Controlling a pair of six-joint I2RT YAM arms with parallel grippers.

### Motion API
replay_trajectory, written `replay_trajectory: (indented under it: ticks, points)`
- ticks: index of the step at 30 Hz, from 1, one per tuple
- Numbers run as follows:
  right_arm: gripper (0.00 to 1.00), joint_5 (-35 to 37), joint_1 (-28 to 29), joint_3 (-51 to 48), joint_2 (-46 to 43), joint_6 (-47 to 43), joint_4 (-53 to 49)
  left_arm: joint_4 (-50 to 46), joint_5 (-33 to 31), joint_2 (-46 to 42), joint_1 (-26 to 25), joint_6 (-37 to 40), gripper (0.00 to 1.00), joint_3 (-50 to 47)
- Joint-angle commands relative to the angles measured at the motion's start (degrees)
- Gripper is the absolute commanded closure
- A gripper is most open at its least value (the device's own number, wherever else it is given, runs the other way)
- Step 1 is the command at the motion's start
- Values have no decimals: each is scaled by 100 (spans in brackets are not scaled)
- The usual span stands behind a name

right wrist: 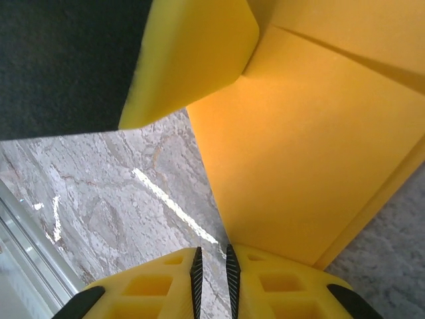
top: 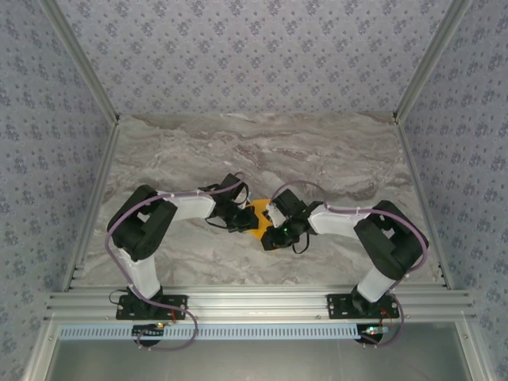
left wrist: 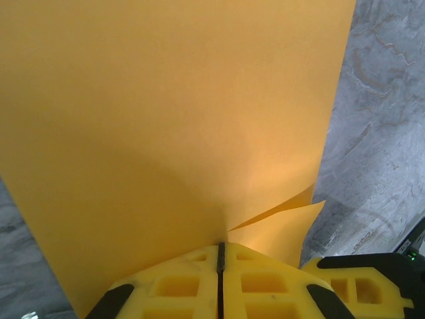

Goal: Fold a paper plane with a square sheet of paper (fold left side to right side)
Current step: Third fold the triangle at the center of the table.

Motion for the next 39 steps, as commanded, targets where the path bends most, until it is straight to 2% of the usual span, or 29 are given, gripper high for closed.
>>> replay_trajectory:
  ticks: [1, 13, 21, 26, 35, 39]
  points:
    - [81, 168, 50, -359, -49, 161, -460, -330, -685, 384, -31, 73, 93, -154]
    - [85, 173, 12, -1085, -753, 411, -587, -419, -706, 420, -28, 108, 93, -67]
    - [93, 184, 15, -425, -1645, 502, -1069, -462, -676, 375, -26, 95, 93, 23]
    - [98, 226, 15, -121, -1039, 787, -628, -442, -652, 384, -31, 83, 93, 65]
    - [100, 561, 25, 171, 63, 954, -609, -362, -551, 298, -36, 84, 93, 74]
    - [100, 728, 25, 11, 182, 1047, -737, -177, -460, 57, -32, 100, 87, 53]
